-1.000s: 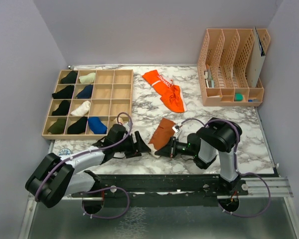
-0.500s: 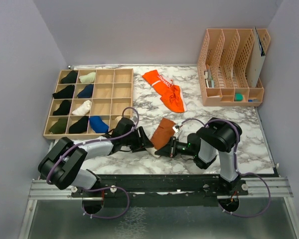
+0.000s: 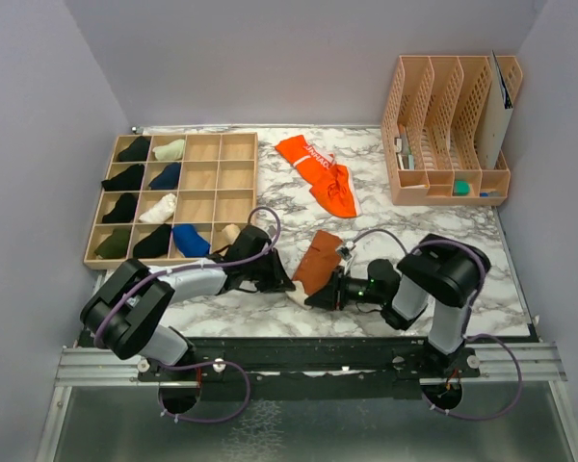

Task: Roll the underwear
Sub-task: Roll the underwear to the center of the board.

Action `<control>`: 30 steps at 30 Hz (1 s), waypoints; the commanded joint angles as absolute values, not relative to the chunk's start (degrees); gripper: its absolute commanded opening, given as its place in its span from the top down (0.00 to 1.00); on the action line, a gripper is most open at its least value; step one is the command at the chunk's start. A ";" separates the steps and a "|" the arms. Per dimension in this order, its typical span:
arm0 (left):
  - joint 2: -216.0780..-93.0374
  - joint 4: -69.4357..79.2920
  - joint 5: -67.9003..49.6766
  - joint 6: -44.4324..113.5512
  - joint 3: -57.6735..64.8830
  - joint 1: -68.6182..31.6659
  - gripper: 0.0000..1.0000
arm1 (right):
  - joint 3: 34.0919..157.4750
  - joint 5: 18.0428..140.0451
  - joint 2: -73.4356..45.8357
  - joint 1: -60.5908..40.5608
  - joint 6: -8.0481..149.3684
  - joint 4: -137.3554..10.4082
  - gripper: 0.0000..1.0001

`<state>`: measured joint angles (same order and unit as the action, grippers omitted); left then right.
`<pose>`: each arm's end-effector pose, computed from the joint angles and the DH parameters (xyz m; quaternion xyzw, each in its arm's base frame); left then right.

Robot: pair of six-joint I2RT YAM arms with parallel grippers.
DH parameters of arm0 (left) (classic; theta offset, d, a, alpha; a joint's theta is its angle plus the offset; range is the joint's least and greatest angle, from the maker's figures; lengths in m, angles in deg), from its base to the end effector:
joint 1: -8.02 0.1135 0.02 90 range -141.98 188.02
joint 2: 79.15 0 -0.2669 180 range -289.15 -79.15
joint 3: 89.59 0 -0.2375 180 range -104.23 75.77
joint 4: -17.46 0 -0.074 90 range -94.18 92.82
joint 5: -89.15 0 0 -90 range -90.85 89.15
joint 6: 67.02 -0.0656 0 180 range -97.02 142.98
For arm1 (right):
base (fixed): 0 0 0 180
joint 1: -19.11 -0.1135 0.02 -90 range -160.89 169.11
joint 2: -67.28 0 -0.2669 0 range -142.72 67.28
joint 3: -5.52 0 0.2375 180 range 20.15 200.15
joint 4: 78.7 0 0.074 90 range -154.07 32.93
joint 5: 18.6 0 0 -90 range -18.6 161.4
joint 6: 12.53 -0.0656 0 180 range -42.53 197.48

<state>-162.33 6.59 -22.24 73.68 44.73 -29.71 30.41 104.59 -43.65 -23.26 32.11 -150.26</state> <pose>0.1961 -0.1820 0.1330 -0.0382 0.9201 -0.3678 0.1293 0.1653 0.1994 0.0936 -0.1551 0.7620 0.5695 0.2666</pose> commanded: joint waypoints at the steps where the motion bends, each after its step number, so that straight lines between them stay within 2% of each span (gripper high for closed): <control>1: -163.00 3.06 -19.97 71.42 42.73 -29.78 0.95 | 32.28 106.69 -32.55 -23.61 46.31 -130.99 0.69; 5: -162.67 1.15 -19.93 70.95 41.50 -29.81 1.00 | 35.91 100.43 -20.04 -23.61 56.23 -104.93 0.60; 6: -162.58 0.74 -19.85 70.78 41.28 -29.83 1.00 | 36.61 98.46 -17.37 -23.60 58.01 -100.16 0.40; 7: -162.54 0.42 -19.80 70.71 41.02 -29.83 1.00 | 37.17 96.34 -15.02 -23.60 59.48 -95.10 0.36; 12: -162.39 -0.23 -20.05 70.75 40.38 -29.79 1.00 | 37.33 91.23 -3.10 -23.60 60.92 -87.20 0.35; 15: -162.47 -1.01 -20.47 70.58 39.71 -29.78 1.00 | 36.98 84.19 5.59 -23.60 52.61 -87.11 0.34; 16: -162.47 -1.39 -20.61 70.41 39.42 -29.81 1.00 | 37.62 78.91 8.71 -23.60 47.72 -83.86 0.14; 17: -162.53 -1.79 -20.61 70.24 39.11 -29.82 1.00 | 38.60 74.91 10.10 -23.60 44.22 -80.52 0.02; 22: -162.83 -2.95 -21.40 70.49 38.30 -29.85 1.00 | 41.76 78.37 8.24 -23.65 53.38 -82.09 0.00; 24: -163.54 -6.33 -20.43 71.22 36.66 -29.84 1.00 | 38.98 79.31 8.05 -24.76 59.69 -87.78 0.06; 27: -164.27 -10.32 -19.74 71.30 34.26 -29.85 1.00 | 38.53 72.77 8.26 -32.44 72.59 -89.50 0.17; 30: -164.59 -10.45 -20.00 72.18 33.99 -29.79 1.00 | 39.40 64.27 4.82 -43.99 89.32 -90.48 0.20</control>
<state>-164.03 -6.89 -20.93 71.27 35.57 -29.87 39.24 75.59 8.15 -32.42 65.53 -87.29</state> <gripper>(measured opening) 0.123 0.813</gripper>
